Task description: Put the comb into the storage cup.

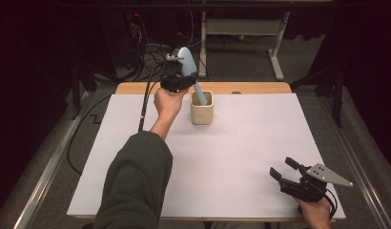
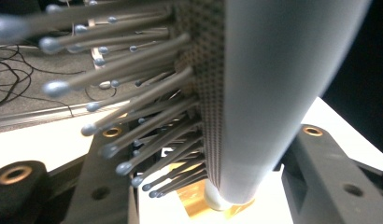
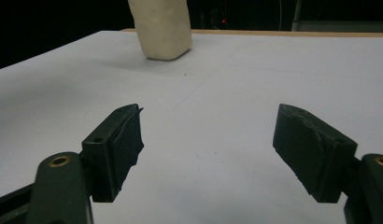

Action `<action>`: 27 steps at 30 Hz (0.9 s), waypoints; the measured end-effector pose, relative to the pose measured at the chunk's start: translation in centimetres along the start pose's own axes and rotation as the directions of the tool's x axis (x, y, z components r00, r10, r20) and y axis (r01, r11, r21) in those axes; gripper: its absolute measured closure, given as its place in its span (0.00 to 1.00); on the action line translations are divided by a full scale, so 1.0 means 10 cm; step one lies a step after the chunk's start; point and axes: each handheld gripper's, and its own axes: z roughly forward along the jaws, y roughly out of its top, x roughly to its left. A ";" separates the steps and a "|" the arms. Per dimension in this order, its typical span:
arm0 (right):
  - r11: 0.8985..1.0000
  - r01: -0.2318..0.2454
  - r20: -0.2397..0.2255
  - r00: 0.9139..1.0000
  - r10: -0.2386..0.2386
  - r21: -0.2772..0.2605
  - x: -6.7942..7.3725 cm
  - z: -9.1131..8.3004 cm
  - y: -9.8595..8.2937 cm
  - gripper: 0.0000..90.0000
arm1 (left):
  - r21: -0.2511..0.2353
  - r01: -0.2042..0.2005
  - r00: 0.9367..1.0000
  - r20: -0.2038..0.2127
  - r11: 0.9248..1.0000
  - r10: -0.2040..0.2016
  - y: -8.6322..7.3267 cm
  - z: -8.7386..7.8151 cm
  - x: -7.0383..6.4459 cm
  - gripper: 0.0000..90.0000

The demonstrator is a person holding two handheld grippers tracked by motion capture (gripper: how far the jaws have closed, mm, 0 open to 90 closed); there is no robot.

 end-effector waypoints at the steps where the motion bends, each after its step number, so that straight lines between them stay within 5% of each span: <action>1: 1.000 0.001 0.000 1.000 -0.001 0.001 0.00 0.00 0.00 0.27 | 0.001 -0.001 1.000 0.000 1.000 0.001 0.00 0.01 0.00 0.60; 27: 1.000 0.006 -0.002 1.000 -0.006 -0.004 0.01 0.00 0.00 0.27 | 0.090 -0.015 1.000 -0.001 0.996 0.015 -0.22 0.29 -0.07 0.59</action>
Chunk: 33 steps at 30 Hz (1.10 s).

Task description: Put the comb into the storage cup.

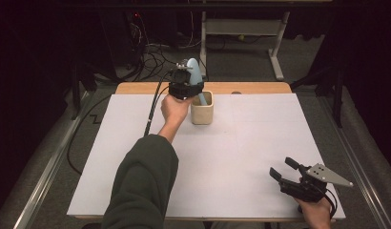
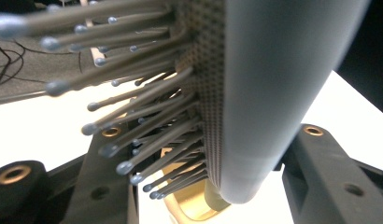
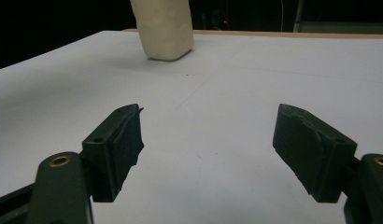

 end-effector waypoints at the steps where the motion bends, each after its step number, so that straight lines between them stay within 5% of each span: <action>1: 1.000 -0.001 0.000 1.000 0.001 0.001 0.00 0.00 0.00 0.27 | 0.004 0.000 1.000 0.004 1.000 0.000 -0.01 0.01 -0.01 0.59; 19: 1.000 -0.003 -0.006 1.000 0.003 0.013 0.00 0.01 -0.01 0.28 | 0.023 0.005 1.000 -0.008 1.000 -0.005 -0.13 0.16 0.00 0.58; 33: 1.000 0.004 -0.010 1.000 -0.004 0.022 0.02 0.03 -0.01 0.28 | 0.065 -0.031 0.999 -0.014 0.997 0.032 -0.21 0.24 -0.02 0.56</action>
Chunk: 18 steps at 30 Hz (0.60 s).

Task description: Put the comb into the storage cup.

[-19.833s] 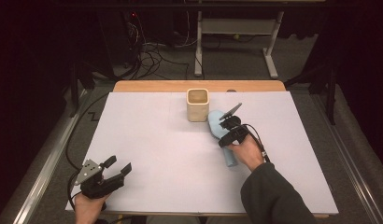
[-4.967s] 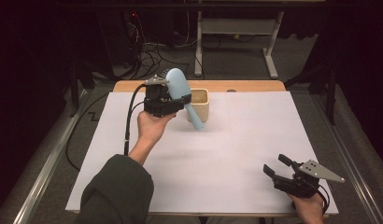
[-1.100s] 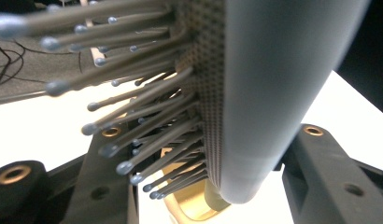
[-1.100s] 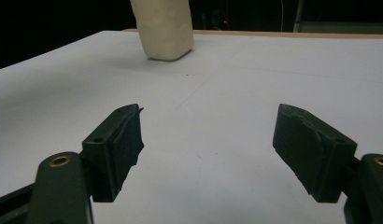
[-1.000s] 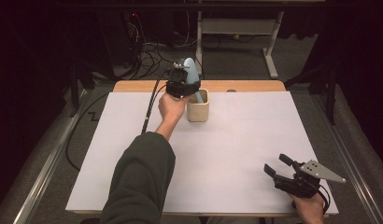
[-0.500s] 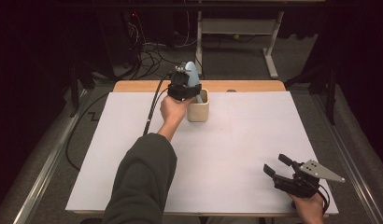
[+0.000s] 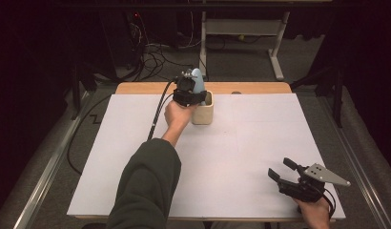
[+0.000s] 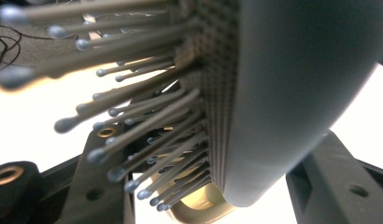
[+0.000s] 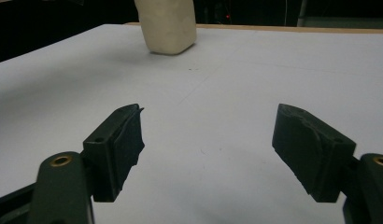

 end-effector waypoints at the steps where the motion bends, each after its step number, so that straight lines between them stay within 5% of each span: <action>1: 1.000 -0.001 0.000 1.000 0.001 0.000 0.00 0.00 0.00 0.28 | 0.002 0.002 1.000 0.003 1.000 -0.002 0.00 0.00 0.00 0.56; 9: 1.000 0.000 0.000 1.000 0.000 -0.004 0.00 -0.01 0.00 0.28 | 0.010 -0.015 1.000 -0.003 1.000 0.015 0.01 -0.01 0.00 0.55; 18: 1.000 0.008 0.006 1.000 -0.008 -0.005 0.01 -0.01 0.01 0.29 | 0.036 -0.030 0.997 -0.070 0.999 0.033 0.02 -0.08 0.02 0.45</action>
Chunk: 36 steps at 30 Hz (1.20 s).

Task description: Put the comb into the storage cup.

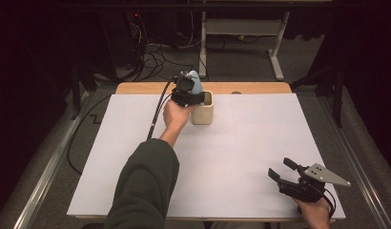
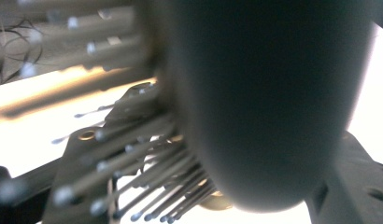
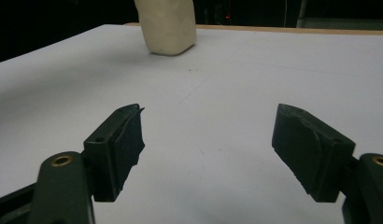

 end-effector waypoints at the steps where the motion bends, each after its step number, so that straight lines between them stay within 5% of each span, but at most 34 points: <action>1: 1.000 0.004 0.003 1.000 -0.004 -0.008 0.01 -0.01 0.00 0.29 | 0.002 -0.008 1.000 -0.006 1.000 0.008 0.00 -0.01 0.01 0.43; 13: 1.000 0.004 -0.002 1.000 -0.004 0.006 0.01 0.00 0.00 0.29 | 0.025 -0.018 1.000 0.012 1.000 0.018 0.00 -0.11 0.09 0.33; 36: 1.000 0.012 0.005 1.000 -0.012 0.008 0.01 0.01 0.00 0.29 | -0.026 -0.005 0.999 0.044 1.000 0.006 -0.17 -0.39 0.28 0.37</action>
